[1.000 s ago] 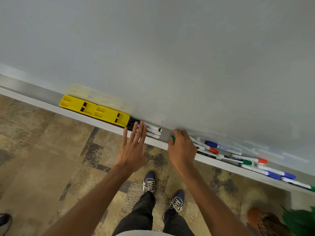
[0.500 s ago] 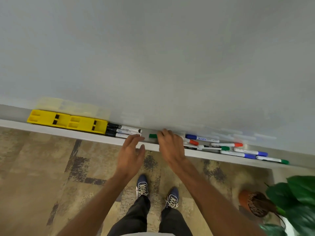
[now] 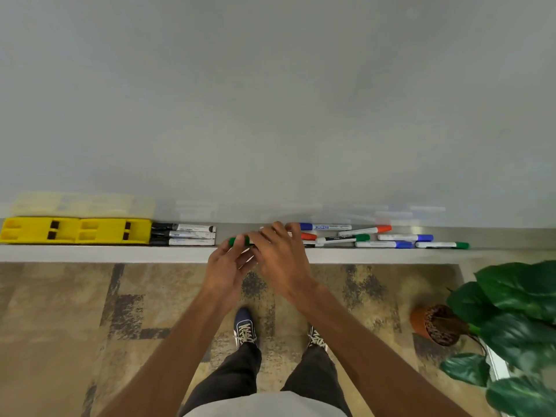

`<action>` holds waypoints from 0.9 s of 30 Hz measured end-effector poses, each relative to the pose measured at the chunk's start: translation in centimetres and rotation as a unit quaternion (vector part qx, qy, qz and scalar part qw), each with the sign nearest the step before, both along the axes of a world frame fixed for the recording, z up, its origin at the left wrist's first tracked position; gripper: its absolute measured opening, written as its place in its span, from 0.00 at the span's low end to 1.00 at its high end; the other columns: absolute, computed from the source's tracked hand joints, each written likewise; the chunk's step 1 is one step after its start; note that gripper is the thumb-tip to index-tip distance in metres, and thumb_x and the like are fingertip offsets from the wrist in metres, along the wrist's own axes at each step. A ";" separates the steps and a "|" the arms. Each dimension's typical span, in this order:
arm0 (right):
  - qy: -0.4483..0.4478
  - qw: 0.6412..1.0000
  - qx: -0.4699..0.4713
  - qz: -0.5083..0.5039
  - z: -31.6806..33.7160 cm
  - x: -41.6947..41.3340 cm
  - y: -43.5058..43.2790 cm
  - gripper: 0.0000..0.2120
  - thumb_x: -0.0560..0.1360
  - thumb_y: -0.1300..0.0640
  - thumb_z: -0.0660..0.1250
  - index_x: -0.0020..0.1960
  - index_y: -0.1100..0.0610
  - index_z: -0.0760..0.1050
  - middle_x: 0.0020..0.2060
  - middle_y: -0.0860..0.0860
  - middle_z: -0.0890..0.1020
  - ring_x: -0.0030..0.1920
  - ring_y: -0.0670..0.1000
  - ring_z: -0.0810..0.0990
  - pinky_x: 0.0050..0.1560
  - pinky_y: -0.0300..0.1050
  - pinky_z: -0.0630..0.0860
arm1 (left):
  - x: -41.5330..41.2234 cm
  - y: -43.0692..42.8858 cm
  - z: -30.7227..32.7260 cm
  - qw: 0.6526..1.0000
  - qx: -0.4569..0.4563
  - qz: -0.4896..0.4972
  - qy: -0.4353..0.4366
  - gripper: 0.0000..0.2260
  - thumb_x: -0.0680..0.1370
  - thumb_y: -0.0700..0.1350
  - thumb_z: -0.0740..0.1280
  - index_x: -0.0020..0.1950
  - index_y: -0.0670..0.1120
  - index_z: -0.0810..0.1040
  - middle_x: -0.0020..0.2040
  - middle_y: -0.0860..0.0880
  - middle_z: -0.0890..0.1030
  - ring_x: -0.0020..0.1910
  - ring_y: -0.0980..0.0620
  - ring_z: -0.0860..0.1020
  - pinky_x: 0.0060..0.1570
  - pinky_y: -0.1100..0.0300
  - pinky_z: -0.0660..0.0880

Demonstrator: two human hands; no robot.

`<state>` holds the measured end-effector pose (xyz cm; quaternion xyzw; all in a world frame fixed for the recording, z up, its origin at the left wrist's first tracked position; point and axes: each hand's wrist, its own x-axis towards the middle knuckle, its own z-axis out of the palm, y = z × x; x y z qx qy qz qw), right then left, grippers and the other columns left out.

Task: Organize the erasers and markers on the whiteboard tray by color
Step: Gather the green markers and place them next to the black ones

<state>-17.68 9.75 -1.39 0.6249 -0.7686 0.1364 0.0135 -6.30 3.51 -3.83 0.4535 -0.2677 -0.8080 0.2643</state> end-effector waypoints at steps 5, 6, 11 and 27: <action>-0.067 0.993 -0.041 -0.083 -0.4 -4.3 3.3 0.10 0.78 0.52 0.66 0.54 0.55 0.81 0.47 0.50 0.84 0.50 0.53 0.79 0.51 0.52 0.75 | -2.3 1.5 -0.3 0.998 0.049 0.048 -0.005 0.14 0.85 0.51 0.57 0.51 0.43 0.74 0.51 0.38 0.86 0.52 0.41 0.85 0.50 0.45 0.82; -0.054 0.993 -0.026 -0.104 -0.6 -5.5 4.1 0.07 0.77 0.56 0.68 0.53 0.57 0.81 0.46 0.52 0.84 0.47 0.54 0.80 0.50 0.53 0.76 | -2.8 1.8 -0.4 0.997 0.055 0.050 -0.007 0.15 0.86 0.53 0.56 0.51 0.43 0.72 0.53 0.37 0.85 0.54 0.39 0.85 0.52 0.43 0.81; 0.003 0.987 0.111 -0.119 -1.4 -11.3 7.0 0.14 0.67 0.70 0.73 0.51 0.60 0.82 0.44 0.56 0.82 0.43 0.57 0.80 0.43 0.52 0.80 | -5.4 4.5 -0.5 0.991 0.092 0.094 -0.028 0.17 0.85 0.54 0.55 0.53 0.42 0.72 0.43 0.38 0.82 0.47 0.36 0.85 0.45 0.41 0.83; -0.041 0.999 -0.012 0.018 -0.2 -15.4 8.9 0.09 0.69 0.63 0.75 0.49 0.58 0.82 0.41 0.52 0.81 0.41 0.53 0.80 0.33 0.46 0.79 | -10.9 10.6 0.6 0.991 0.111 0.077 0.005 0.09 0.84 0.36 0.60 0.63 0.39 0.72 0.55 0.36 0.85 0.55 0.36 0.84 0.45 0.45 0.83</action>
